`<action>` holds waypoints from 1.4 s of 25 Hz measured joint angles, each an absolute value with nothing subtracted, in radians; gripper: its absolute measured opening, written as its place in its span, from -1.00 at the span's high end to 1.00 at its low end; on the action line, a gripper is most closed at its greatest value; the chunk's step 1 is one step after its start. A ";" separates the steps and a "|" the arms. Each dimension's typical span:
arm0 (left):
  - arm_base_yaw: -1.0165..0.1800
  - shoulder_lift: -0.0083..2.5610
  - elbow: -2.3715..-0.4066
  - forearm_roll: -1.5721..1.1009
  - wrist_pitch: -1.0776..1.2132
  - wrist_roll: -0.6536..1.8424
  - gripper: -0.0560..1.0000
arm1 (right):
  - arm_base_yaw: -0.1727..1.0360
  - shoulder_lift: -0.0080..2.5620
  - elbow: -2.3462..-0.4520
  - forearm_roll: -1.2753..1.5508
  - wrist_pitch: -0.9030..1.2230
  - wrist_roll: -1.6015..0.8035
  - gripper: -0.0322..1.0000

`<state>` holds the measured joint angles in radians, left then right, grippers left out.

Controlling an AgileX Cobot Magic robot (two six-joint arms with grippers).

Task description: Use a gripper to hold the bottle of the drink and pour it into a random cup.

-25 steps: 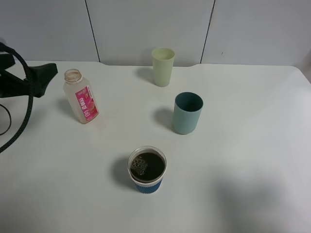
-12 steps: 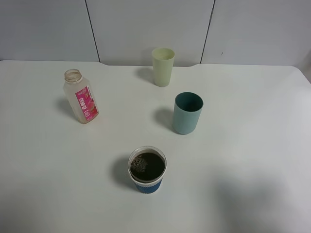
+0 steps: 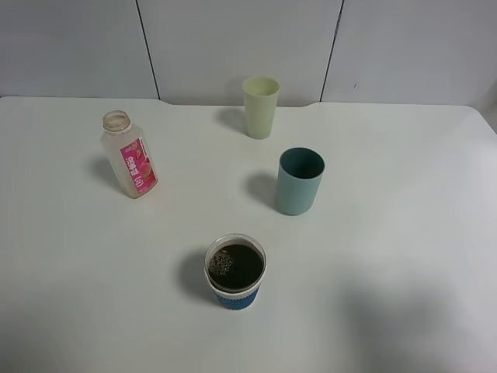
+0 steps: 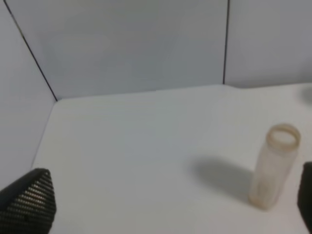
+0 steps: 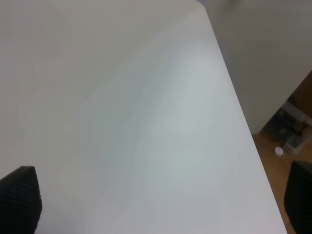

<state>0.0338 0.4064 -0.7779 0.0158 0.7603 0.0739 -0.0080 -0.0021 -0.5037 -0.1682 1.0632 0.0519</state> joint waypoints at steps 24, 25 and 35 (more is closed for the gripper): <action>0.034 -0.004 -0.597 0.026 1.050 0.010 -0.96 | -0.008 -0.002 -0.504 -0.168 1.063 0.052 -0.98; 0.034 -0.004 -0.580 0.025 1.049 0.010 -0.96 | -0.008 -0.002 -0.504 -0.168 1.063 0.052 -0.98; 0.034 -0.004 -0.505 0.014 1.051 0.000 -0.96 | -0.008 -0.002 -0.504 -0.168 1.063 0.052 -0.98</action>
